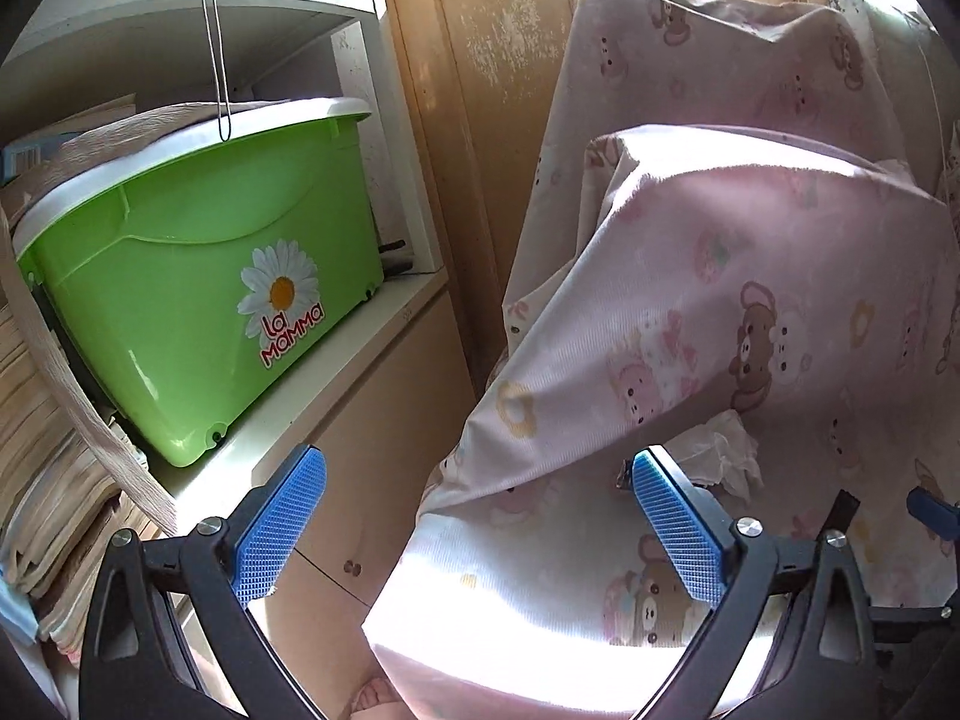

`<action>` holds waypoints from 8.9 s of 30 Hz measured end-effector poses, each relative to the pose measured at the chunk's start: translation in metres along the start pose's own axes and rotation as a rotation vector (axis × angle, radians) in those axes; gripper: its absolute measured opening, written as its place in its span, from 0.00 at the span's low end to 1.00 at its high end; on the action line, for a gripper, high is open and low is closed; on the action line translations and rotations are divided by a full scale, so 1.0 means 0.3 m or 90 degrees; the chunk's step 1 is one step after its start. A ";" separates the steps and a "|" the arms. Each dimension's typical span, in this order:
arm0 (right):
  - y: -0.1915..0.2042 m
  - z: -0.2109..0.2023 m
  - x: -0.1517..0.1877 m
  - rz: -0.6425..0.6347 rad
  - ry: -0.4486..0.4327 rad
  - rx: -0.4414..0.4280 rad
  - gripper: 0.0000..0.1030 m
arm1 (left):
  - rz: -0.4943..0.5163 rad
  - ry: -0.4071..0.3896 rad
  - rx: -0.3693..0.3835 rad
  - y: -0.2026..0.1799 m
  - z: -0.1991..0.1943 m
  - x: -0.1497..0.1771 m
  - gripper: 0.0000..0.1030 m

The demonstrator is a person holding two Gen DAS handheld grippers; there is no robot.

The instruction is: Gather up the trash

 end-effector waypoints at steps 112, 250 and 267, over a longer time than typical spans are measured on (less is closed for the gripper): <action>-0.209 -0.071 -0.007 0.082 0.035 -0.148 0.18 | -0.081 0.181 0.309 -0.106 0.132 -0.032 0.11; -0.061 -0.328 -0.005 -0.042 -0.045 -0.099 0.65 | -0.002 0.160 0.138 0.060 -0.082 0.003 0.99; -0.186 -0.077 -0.162 -0.014 -0.030 -0.074 0.70 | -0.032 0.233 0.277 -0.060 0.241 -0.144 0.41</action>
Point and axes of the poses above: each gripper's, at about its wrist camera, not at the fingertips, and z roughly the way its jaws point, y to its left, x to its underside, the point moved 1 cm from there along z, roughly the way its jaws point, and after that the axes turned 6 degrees about -x, right-handed, at the moved point
